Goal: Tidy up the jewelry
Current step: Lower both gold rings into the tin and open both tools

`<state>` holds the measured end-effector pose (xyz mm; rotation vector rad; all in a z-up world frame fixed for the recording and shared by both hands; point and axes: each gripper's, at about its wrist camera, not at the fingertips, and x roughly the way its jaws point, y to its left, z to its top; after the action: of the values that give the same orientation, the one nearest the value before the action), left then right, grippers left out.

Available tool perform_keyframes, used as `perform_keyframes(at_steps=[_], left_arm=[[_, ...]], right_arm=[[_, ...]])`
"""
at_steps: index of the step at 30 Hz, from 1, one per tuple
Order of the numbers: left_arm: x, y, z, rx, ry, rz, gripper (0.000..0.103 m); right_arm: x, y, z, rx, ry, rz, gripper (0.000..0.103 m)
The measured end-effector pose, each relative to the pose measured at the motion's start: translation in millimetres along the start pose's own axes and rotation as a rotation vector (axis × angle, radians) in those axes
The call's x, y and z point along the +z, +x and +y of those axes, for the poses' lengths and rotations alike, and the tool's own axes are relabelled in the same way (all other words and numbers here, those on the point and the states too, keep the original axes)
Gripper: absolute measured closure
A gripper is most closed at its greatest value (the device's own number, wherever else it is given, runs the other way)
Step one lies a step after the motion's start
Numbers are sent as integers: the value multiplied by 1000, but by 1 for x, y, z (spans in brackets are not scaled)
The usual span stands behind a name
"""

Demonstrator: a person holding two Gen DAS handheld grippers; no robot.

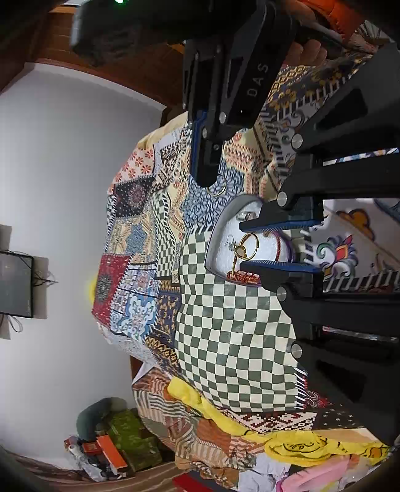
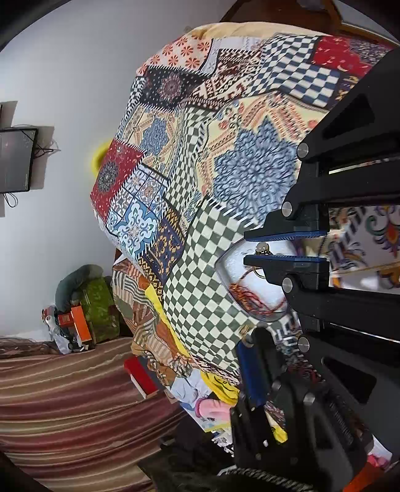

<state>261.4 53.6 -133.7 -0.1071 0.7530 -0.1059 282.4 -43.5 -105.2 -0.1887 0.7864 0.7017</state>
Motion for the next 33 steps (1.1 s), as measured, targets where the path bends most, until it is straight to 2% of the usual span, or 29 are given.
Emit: perform_keyframes(at_steps=[9,18,28,33], left_arm=[[0,43,21,-35,-47,96,86],[-2,55,17,-43,-30,118,86],[-4,54,16,-42,-27,128,86],[-3,43,14,-43,-24,108,86]], right_arm=[[10,40,4,31,-7,99,95],[5,61,1,34,-13,178,95],[4,65,-2,45,9,196,95],[4,50,5,9,-23,161,95]])
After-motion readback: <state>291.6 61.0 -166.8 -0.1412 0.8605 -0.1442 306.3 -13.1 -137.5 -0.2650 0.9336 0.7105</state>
